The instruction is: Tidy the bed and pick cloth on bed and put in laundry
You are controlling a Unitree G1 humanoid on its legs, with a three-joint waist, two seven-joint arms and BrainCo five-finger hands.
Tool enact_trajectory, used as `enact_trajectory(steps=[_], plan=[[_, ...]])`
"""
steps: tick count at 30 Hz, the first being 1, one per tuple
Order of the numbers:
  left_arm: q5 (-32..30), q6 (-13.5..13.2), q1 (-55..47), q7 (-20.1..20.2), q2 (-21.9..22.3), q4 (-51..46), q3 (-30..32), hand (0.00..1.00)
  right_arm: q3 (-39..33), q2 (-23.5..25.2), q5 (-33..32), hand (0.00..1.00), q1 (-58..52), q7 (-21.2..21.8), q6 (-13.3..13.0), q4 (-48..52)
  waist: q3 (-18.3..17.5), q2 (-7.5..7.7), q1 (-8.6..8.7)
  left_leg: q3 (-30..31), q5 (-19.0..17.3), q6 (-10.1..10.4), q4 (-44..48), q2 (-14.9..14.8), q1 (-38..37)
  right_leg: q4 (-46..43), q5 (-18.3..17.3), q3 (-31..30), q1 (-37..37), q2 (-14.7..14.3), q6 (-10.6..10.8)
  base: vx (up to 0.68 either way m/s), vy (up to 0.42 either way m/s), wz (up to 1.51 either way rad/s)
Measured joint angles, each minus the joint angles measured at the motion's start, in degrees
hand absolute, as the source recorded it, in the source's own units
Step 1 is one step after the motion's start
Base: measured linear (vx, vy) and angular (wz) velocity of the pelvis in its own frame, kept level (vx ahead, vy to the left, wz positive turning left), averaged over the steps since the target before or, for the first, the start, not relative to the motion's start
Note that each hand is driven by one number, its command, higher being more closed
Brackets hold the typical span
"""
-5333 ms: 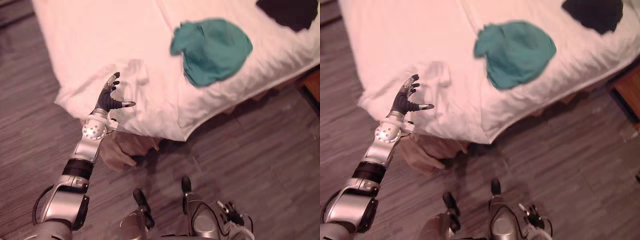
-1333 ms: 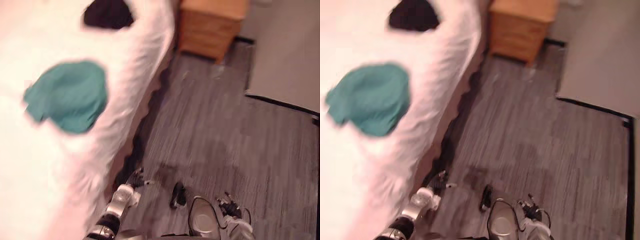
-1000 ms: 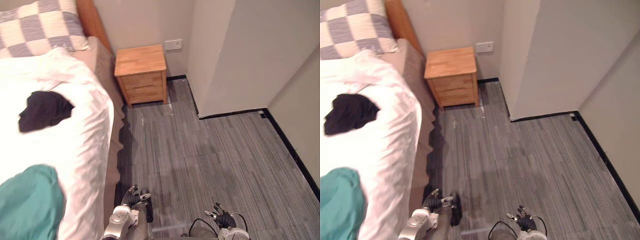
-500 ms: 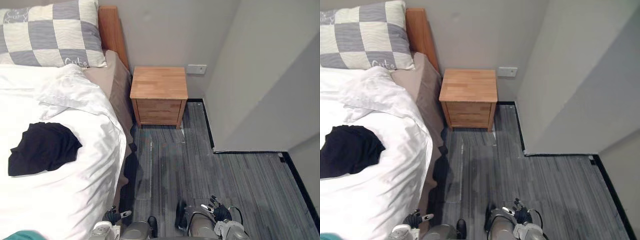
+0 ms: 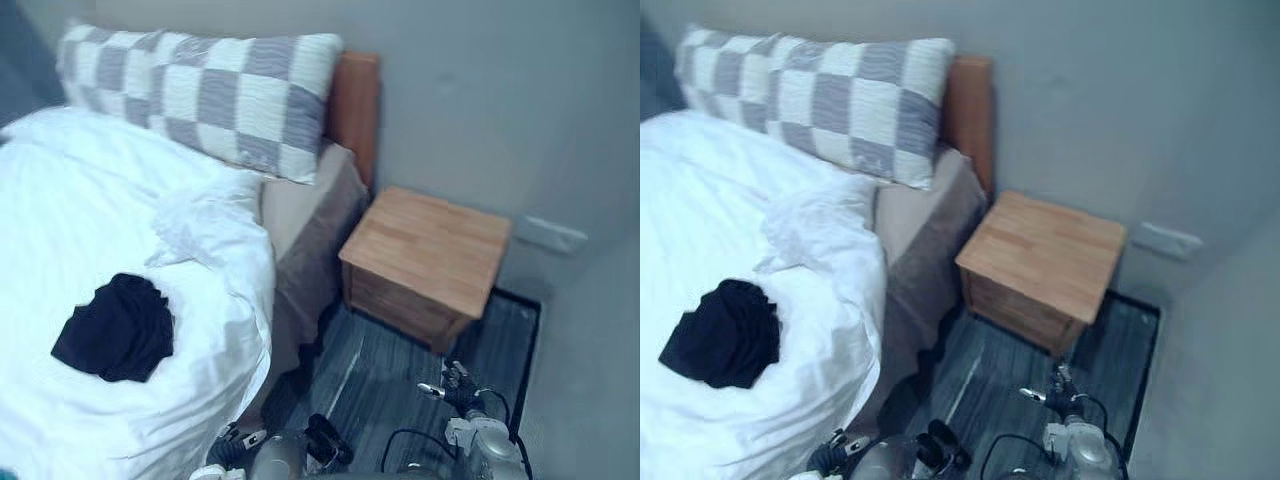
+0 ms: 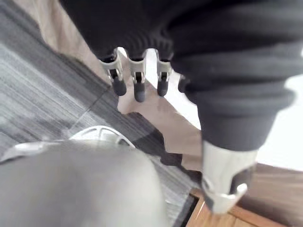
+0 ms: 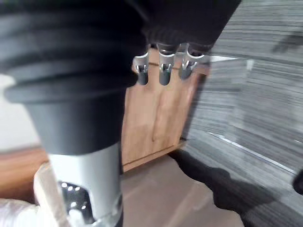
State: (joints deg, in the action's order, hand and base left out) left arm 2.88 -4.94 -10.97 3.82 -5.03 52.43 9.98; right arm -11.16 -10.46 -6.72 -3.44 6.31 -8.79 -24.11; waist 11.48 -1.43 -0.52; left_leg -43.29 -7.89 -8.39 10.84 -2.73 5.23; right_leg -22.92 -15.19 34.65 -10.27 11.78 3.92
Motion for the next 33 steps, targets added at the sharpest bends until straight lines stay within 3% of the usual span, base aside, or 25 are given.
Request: enact_trajectory(steps=[1, 2, 4, 5, 7, 9, 10, 11, 12, 14, 16, 17, 19, 20, 23, 24, 29, 30, 33], plan=[[0.3, 0.3, -0.1, -0.1, -0.2, 0.1, -0.4, 0.0, 0.0, -0.6, 0.0, 0.0, 0.6, 0.1, -0.1, 1.7, 0.0, 0.09, 0.01, 1.0, 0.0, 0.0, -0.9, 0.8, -0.7, -6.1, 0.5, -1.3, 1.9, 1.6, -0.5, 0.28, 0.027, 1.03], [1.0, 0.6, -0.1, -0.3, -0.9, 0.6, -1.3, 0.0, 0.0, -1.3, 0.0, 0.0, 1.3, 0.3, -0.3, 5.8, 0.5, 0.61, 0.19, 4.9, -0.3, 0.5, -1.9, 2.1, -2.6, -18.2, 2.6, -4.8, 6.2, 4.5, -1.5, 0.4, -0.032, 1.32], [2.2, 0.7, -0.1, -1.4, -2.1, 0.8, -3.2, 0.0, 0.3, -2.2, 0.2, 0.0, 1.3, 0.2, -1.1, 11.3, 0.6, 1.34, 0.68, 11.1, -0.6, 1.2, -1.9, 2.4, -4.3, -22.7, -1.9, -9.4, 9.5, 3.6, -1.9, 0.41, -0.085, 1.65], [3.0, 0.6, -0.1, -1.3, -2.3, 1.0, -3.3, 0.0, 0.8, -3.5, 1.4, 0.0, 1.6, -0.3, -1.6, 15.2, 0.5, 1.37, 0.76, 15.8, -0.1, 1.9, -2.5, 2.2, -4.9, -20.8, -3.8, -13.2, 12.6, 1.6, -2.5, 0.36, -0.178, 1.93], [3.1, 0.6, 0.0, -1.2, -2.8, 1.2, -3.3, 0.0, 1.5, -5.7, 4.2, 0.0, 2.4, -1.2, -2.0, 20.8, 0.4, 1.33, 1.55, 23.9, 0.8, 3.1, -4.6, 2.2, -5.5, -12.8, -4.2, -22.4, 16.8, -2.6, -2.2, 0.34, -0.241, 2.25], [1.5, 0.2, 0.1, -1.2, -3.5, 1.6, -3.9, 0.0, 2.3, -8.2, 7.0, 0.0, 4.1, -3.0, -0.5, 26.7, 0.3, 1.84, 2.47, 34.1, 2.2, 5.1, -6.2, 2.7, -5.4, 0.7, -0.4, -36.3, 19.3, -6.7, 0.8, 0.27, -0.308, 2.52], [1.0, 0.2, 0.0, -1.2, -4.3, 1.7, -4.4, 0.0, 2.4, -8.3, 7.8, 0.0, 5.0, -3.3, 0.3, 27.8, 0.0, 3.11, 2.67, 36.5, 2.4, 6.6, -5.7, 3.7, -5.3, 5.8, 3.0, -38.8, 18.9, -6.4, 1.2, 0.27, -0.361, 2.29], [-0.5, 0.5, 0.3, -1.2, -5.2, 2.4, -4.7, 0.0, 2.4, -8.7, 9.3, 0.0, 7.0, -3.8, 1.3, 27.9, 0.4, 4.08, 2.63, 39.6, 2.0, 8.1, -4.1, 4.2, -5.3, 5.4, 8.6, -37.0, 18.5, -5.1, 2.5, 0.27, -0.376, 1.69], [-1.5, 0.8, 0.5, -1.2, -4.8, 2.5, -5.0, 0.0, 2.9, -9.5, 10.7, 0.0, 9.8, -4.1, 2.8, 26.4, 0.4, 2.8, 1.54, 40.9, 1.8, 9.2, -2.2, 3.0, -4.8, 4.5, 9.1, -34.3, 17.7, -5.3, 3.5, 0.3, -0.397, 1.47], [-1.6, 0.8, -0.3, -1.4, -4.5, 1.5, -4.8, 0.0, 4.6, -11.3, 13.7, 0.0, 16.8, -4.6, 3.8, 23.0, 0.4, 0.38, 0.06, 40.8, 1.1, 10.4, -0.6, 0.3, -3.4, 5.4, 8.5, -30.7, 15.9, -6.9, 2.2, 0.22, -0.265, 0.83], [-1.5, 0.8, 0.2, -1.3, -3.9, 1.4, -4.5, 0.0, 5.8, -12.7, 17.6, 0.0, 25.1, -5.5, 4.9, 17.5, 2.0, -1.56, -0.04, 40.0, 1.7, 11.5, -0.2, -1.5, -3.3, 5.2, 8.9, -27.4, 14.3, -7.6, 0.8, 0.1, -0.163, 0.64], [-1.5, 0.6, 0.2, -1.3, -3.7, 1.1, -4.2, 0.0, 5.8, -13.1, 18.5, 0.0, 26.0, -6.0, 5.1, 16.0, 2.2, -1.78, -0.04, 38.8, 1.9, 11.8, 0.3, -1.8, -3.2, 5.2, 8.8, -26.6, 13.8, -7.5, 0.3, 0.06, -0.136, 0.71], [-1.5, 0.1, 0.3, -1.2, -3.2, 1.0, -3.1, 0.0, 5.8, -14.9, 21.7, 0.0, 27.2, -7.4, 6.1, 13.1, 2.9, -2.08, -0.06, 32.2, 2.1, 10.3, 3.2, -2.4, -2.9, 5.3, 8.1, -23.3, 11.0, -6.2, -0.9, 0.04, -0.079, 0.71], [-1.5, -0.2, 0.2, -1.1, -3.2, 1.0, -2.4, 0.0, 5.8, -15.9, 22.7, 0.0, 27.3, -7.6, 6.8, 12.9, 2.8, -2.5, -0.03, 28.4, 1.3, 8.0, 5.3, -3.3, -1.2, 4.8, 7.4, -21.6, 10.7, -6.0, -1.3, 0.01, -0.035, 0.69], [0.3, -1.0, 0.7, -0.8, -3.7, 0.2, -1.5, 0.0, 6.9, -18.0, 24.7, 0.0, 30.8, -9.0, 7.5, 10.3, 3.2, -2.59, 0.36, 29.2, 1.3, 8.0, 1.7, -1.1, 0.4, 1.8, 3.5, -20.8, 14.5, -4.4, -0.1, -0.01, 0.022, 0.5], [1.2, -1.0, 2.3, 0.0, -3.8, 0.2, -1.7, 0.0, 7.4, -18.8, 24.8, 0.0, 33.7, -9.6, 7.7, 7.1, 4.4, -2.36, 0.39, 29.3, 3.3, 8.1, -1.4, 0.4, 1.2, 0.5, 3.0, -20.8, 17.0, -3.2, 0.0, -0.06, 0.078, 0.39], [3.7, -1.6, 7.1, 1.7, -4.4, -0.6, -5.0, 0.0, 12.2, -19.3, 24.8, 0.0, 43.6, -11.4, 9.9, -1.0, 10.3, -3.92, 0.19, 29.1, 8.0, 7.7, -9.4, 2.6, 2.5, -0.9, 3.3, -19.5, 21.4, -1.2, 0.0, -0.07, 0.051, 0.24], [4.7, -1.7, 8.4, 1.8, -4.8, -1.4, -5.8, 0.0, 12.9, -19.7, 24.8, 1.0, 46.5, -11.7, 10.5, -2.4, 11.4, -4.26, 0.18, 29.3, 9.1, 7.9, -9.8, 2.9, 4.1, -1.5, 3.3, -19.3, 23.4, -0.9, 0.0, -0.06, 0.043, 0.28], [6.5, -1.8, 12.5, 2.1, -5.1, -2.9, -10.1, 0.0, 14.9, -23.3, 24.8, 1.0, 54.4, -12.6, 11.7, -9.1, 13.2, -6.46, -0.82, 29.8, 12.9, 7.1, -12.1, 3.9, 8.7, -3.1, 4.0, -18.8, 29.4, 0.1, 0.0, 0.01, 0.02, 0.25]])
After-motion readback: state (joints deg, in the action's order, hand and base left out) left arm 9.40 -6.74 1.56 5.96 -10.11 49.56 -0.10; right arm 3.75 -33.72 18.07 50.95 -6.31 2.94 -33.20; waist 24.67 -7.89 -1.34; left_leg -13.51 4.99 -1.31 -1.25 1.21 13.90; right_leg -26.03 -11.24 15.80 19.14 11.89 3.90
